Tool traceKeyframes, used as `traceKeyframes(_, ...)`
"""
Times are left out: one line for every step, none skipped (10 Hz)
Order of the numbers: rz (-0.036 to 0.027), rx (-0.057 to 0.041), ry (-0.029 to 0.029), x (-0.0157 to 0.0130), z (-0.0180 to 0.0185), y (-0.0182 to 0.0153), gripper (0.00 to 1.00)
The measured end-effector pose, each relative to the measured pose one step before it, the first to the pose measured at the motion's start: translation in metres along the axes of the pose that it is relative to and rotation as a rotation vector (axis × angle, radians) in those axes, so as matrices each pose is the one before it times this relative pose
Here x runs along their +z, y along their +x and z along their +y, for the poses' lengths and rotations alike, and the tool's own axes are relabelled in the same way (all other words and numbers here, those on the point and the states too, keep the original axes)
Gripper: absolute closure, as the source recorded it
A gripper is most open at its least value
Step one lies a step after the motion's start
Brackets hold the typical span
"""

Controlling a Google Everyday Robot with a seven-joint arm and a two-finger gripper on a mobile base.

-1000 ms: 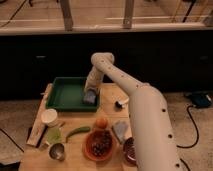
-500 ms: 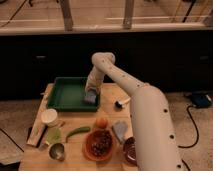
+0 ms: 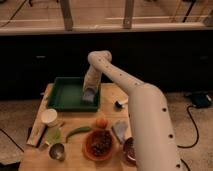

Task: Place sponge in tray

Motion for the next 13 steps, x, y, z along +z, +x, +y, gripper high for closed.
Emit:
traceKeyframes(0.00149,-0.00129,-0.00109,-0.00106,-0.00073,0.00002,0.80)
traceKeyframes(0.00214,-0.00249,-0.00092,-0.00173,-0.00144,0.00002,0.69)
traceKeyframes(0.00376,-0.00451,-0.00220,-0.00218,-0.00233,0.00044,0.48)
traceKeyframes(0.00093,-0.00275,-0.00171,-0.00098,-0.00091,0.00015,0.36)
traceKeyframes(-0.00200,-0.00412,-0.00405,-0.00055,-0.00098,-0.00025,0.27)
traceKeyframes(-0.00226,-0.00682,-0.00242,0.00034,-0.00255,-0.00006,0.20)
traceKeyframes(-0.00090,-0.00433,-0.00017,0.00007,-0.00176,0.00004,0.20)
traceKeyframes(-0.00205,-0.00355,-0.00086,-0.00005,-0.00073,-0.00011,0.20)
traceKeyframes(-0.00167,-0.00338,0.00029,-0.00040,0.00022,-0.00017,0.20)
traceKeyframes(-0.00082,-0.00311,0.00198,-0.00002,0.00011,-0.00011,0.20)
traceKeyframes(-0.00171,-0.00582,0.00445,0.00033,-0.00078,-0.00045,0.20)
traceKeyframes(-0.00008,-0.00352,0.00578,-0.00010,0.00011,0.00011,0.20)
traceKeyframes(-0.00107,-0.00428,0.00523,-0.00015,0.00050,-0.00010,0.20)
